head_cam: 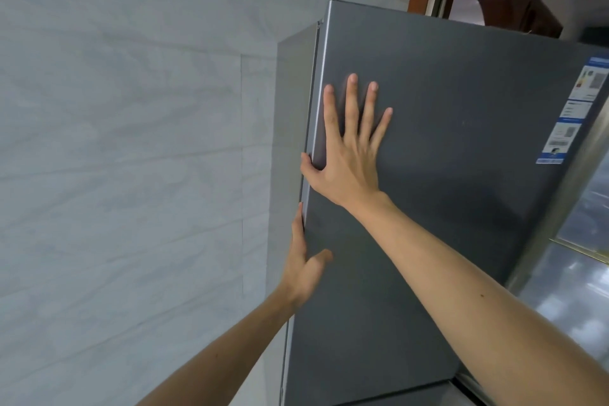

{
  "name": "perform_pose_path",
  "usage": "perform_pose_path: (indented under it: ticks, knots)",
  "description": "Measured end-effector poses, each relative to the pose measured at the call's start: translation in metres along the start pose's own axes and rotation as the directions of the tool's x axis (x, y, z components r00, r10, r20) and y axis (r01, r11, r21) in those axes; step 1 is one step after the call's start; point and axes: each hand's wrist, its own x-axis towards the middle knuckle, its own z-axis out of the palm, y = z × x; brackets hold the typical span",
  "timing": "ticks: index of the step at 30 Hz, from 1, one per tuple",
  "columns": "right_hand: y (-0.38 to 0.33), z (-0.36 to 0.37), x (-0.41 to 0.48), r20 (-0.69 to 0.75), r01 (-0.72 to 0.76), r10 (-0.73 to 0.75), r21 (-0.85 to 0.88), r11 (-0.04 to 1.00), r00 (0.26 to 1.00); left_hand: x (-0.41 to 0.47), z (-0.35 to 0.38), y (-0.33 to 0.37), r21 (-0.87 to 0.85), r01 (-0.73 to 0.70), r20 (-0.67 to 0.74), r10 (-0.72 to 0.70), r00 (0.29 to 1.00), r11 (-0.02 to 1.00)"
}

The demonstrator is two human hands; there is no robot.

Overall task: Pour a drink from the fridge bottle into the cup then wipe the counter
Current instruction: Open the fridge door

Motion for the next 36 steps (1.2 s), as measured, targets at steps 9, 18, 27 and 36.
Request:
perform_pose_path:
  ticks: [9, 18, 27, 36]
  knots:
    - [-0.002, -0.009, -0.002, 0.053, -0.002, 0.001, 0.01, 1.0, 0.999, -0.006, 0.004, 0.017, -0.059, 0.01, -0.017, -0.011, 1.0, 0.998]
    - [-0.004, -0.018, -0.005, 0.099, -0.014, 0.012, 0.019, 1.0, 0.995, -0.009, 0.003, 0.021, -0.049, 0.048, -0.039, -0.05, 0.998, 0.998]
    - [0.001, -0.044, -0.024, 0.074, 0.001, -0.004, 0.046, 0.999, 0.997, -0.043, 0.013, 0.028, -0.034, 0.087, -0.039, -0.088, 0.995, 0.996]
    - [0.015, -0.098, -0.06, 0.061, 0.011, -0.017, 0.099, 0.995, 0.998, -0.089, 0.033, 0.036, 0.182, 0.092, -0.123, -0.07, 0.99, 0.979]
